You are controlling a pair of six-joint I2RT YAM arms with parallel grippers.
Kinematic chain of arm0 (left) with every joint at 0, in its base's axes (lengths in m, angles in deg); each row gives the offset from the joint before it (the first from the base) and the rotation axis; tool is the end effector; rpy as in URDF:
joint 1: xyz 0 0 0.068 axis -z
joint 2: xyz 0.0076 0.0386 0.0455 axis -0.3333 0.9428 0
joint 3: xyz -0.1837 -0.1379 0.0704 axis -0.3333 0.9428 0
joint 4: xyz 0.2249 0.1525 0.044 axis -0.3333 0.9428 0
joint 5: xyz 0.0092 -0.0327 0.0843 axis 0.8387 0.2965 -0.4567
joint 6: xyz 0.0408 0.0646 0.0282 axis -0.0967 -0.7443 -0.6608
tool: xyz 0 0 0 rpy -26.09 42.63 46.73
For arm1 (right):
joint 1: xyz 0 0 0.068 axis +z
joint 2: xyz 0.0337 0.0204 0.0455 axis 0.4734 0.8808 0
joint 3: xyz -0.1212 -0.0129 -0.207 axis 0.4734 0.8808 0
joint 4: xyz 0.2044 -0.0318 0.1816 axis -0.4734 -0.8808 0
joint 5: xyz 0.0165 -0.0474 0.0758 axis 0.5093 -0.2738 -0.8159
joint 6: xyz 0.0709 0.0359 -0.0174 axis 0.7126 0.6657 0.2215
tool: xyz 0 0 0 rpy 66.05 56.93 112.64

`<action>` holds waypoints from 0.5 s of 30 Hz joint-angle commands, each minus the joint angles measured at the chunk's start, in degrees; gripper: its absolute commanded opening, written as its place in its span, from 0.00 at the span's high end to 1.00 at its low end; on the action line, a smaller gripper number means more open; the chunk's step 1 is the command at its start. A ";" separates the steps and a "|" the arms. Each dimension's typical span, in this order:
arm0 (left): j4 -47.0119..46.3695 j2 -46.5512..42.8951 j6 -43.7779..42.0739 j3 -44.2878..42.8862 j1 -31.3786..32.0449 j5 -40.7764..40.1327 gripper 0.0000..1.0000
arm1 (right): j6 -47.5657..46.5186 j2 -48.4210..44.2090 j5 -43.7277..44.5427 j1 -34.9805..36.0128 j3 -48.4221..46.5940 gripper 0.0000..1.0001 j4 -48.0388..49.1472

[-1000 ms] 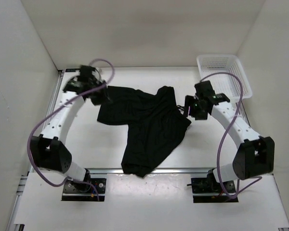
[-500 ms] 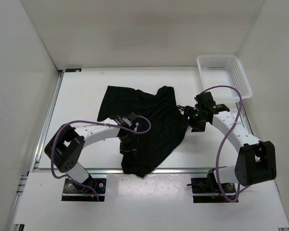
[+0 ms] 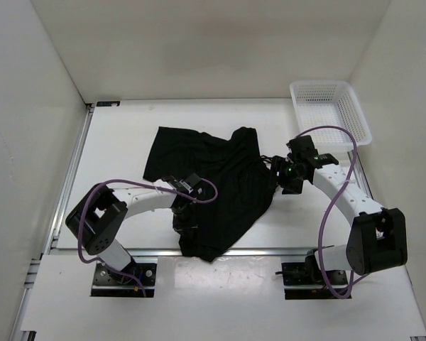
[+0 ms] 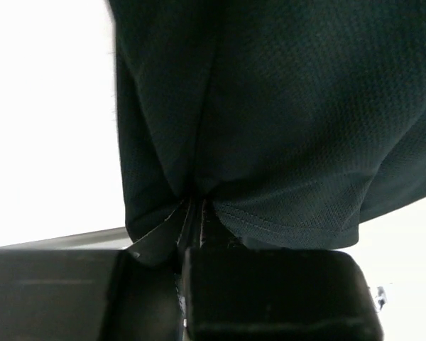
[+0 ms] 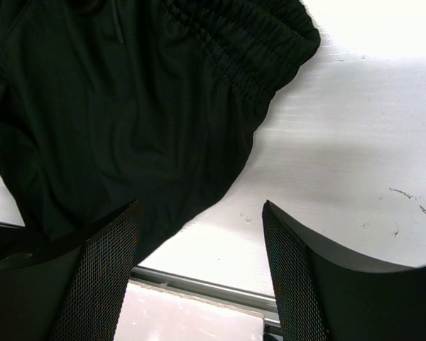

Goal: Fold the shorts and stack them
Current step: Flatten the shorts out

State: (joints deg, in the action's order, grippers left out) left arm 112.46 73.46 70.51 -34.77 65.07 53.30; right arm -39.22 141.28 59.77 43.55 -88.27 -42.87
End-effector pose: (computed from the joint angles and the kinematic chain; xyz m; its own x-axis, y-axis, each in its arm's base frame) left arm 0.1734 -0.1968 0.0704 -0.9924 0.0481 0.1134 0.0293 0.9864 -0.1617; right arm 0.2891 0.0889 0.1661 -0.8989 0.1842 -0.3976 0.0564 0.9484 0.3119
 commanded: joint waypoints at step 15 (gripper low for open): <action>20.58 -11.63 -2.30 -17.81 -15.06 -20.75 0.89 | 0.12 3.47 -0.91 -0.61 1.33 0.14 4.53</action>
State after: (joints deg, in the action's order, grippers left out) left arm 128.52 63.95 69.90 -52.24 57.82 39.72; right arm -39.70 143.75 59.71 43.50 -87.51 -41.08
